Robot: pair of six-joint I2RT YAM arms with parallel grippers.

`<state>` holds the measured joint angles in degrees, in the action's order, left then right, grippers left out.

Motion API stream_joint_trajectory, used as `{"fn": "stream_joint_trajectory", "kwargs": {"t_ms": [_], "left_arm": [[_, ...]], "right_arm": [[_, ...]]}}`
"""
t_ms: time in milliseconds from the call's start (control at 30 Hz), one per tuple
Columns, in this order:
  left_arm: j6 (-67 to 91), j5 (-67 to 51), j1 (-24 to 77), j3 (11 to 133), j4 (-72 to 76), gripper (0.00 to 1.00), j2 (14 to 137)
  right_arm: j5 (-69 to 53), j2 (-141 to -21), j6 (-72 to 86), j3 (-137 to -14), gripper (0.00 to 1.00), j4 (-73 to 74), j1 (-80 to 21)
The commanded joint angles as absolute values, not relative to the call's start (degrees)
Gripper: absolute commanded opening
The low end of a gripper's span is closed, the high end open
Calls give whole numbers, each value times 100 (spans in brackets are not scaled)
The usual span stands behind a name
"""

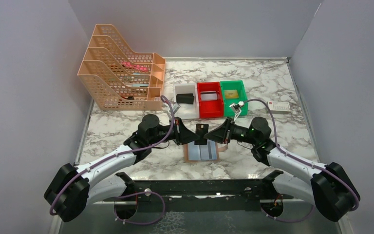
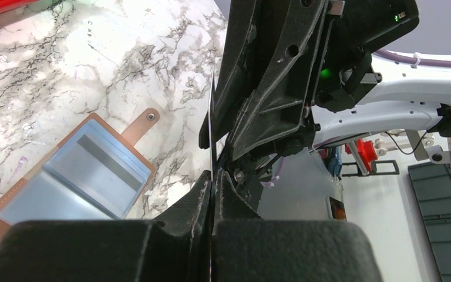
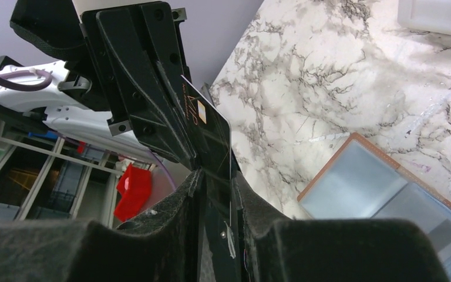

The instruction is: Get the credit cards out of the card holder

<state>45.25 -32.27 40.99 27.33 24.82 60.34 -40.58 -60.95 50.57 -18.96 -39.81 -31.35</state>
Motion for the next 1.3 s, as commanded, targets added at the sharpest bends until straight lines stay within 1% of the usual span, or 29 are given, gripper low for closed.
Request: {"fn": "stream_joint_trajectory", "kwargs": {"t_ms": [0,200,300,333,367,433,467,500,600,767,833,967,1167,1267], "left_arm": [[4509,-3422,4104,2702,2725,0,6049],[4469,-3529,4104,2747,2725,0,6155],[4469,-3497,4104,2738,2725,0,6154],[4484,-3422,4107,2711,2720,5,6144],[4517,-3308,4105,2675,2716,15,6115],[4555,-3101,4100,2597,2684,46,6070],[4533,-3012,4096,2593,2594,57,6040],[4488,-2887,4096,2629,2404,65,6016],[4082,-2187,4096,2916,1332,80,5864],[3591,-394,4093,3440,-584,94,5458],[3567,290,4095,3567,-1148,98,5305],[3601,1309,4087,3887,-2068,99,5138],[3094,2363,4087,4565,-3051,99,5205],[2813,2752,4087,4725,-3244,99,5136]], "right_arm": [[-4333,-6040,5198,-1821,25,-4452,-3085],[-4427,-6246,5514,-1635,13,-5021,-3076],[-4398,-6237,5534,-1575,4,-5048,-3076],[-4385,-6226,5527,-1566,2,-5027,-3076],[-4355,-6200,5496,-1571,1,-4970,-3076],[-4254,-6144,5384,-1599,1,-4764,-3076],[-4180,-6108,5308,-1619,1,-4596,-3076],[-4084,-6063,5221,-1650,1,-4419,-3076],[-3678,-5879,4872,-1770,1,-3705,-3076],[-2866,-5759,3849,-2292,1,-2316,-3074],[-2654,-5894,3327,-2622,1,-1901,-3076],[-2246,-6314,2379,-3243,1,-1639,-3083],[-1618,-7404,1204,-4497,1,-1374,-3149],[-1124,-7924,567,-5007,1,-1400,-3425]]}}
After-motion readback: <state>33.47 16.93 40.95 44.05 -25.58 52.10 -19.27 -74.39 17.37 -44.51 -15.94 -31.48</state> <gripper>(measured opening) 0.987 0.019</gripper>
